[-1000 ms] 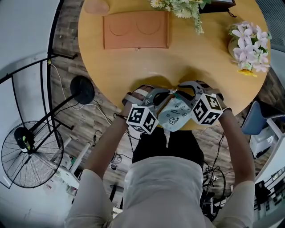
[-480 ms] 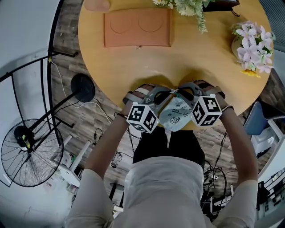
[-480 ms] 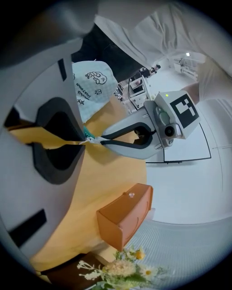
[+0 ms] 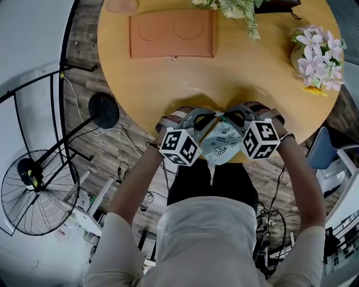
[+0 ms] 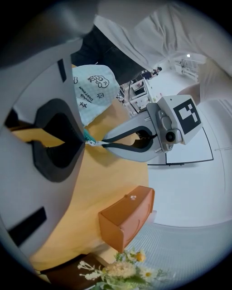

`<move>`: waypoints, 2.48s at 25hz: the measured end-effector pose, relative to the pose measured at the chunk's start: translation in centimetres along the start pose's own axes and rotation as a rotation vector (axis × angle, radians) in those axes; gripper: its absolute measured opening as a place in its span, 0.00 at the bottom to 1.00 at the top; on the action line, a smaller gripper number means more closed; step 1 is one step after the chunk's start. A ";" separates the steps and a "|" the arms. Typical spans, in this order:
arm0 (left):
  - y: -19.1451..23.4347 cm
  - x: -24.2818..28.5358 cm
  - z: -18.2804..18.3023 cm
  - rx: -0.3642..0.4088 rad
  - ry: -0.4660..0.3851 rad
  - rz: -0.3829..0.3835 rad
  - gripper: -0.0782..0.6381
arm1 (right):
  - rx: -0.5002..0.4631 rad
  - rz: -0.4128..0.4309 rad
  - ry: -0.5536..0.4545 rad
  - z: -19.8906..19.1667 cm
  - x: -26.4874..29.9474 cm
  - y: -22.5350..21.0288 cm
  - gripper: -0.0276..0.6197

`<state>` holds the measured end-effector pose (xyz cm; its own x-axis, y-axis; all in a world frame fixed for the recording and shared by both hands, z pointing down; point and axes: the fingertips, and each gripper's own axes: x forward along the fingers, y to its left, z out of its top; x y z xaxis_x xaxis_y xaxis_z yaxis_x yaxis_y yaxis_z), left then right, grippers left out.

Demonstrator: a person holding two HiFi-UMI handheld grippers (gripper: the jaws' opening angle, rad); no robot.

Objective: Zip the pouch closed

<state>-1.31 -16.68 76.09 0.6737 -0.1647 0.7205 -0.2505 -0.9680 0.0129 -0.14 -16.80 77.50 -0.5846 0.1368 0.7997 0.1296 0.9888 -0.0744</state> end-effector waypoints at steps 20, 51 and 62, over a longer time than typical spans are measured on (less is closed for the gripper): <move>0.0 -2.3 0.8 -0.033 0.016 0.017 0.13 | -0.060 -0.069 0.068 -0.3 -2.9 1.3 0.05; -0.1 -9.3 0.5 -0.007 0.057 -0.003 0.13 | 0.015 -0.173 0.133 -0.9 -8.2 4.0 0.05; -0.5 -11.6 -0.5 -0.013 0.080 -0.004 0.13 | 0.033 -0.203 0.156 -0.5 -9.8 5.1 0.05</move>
<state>-9.36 -14.22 68.13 0.6174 -0.1446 0.7732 -0.2573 -0.9660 0.0248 6.69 -13.13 69.56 -0.4651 -0.0729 0.8822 -0.0052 0.9968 0.0797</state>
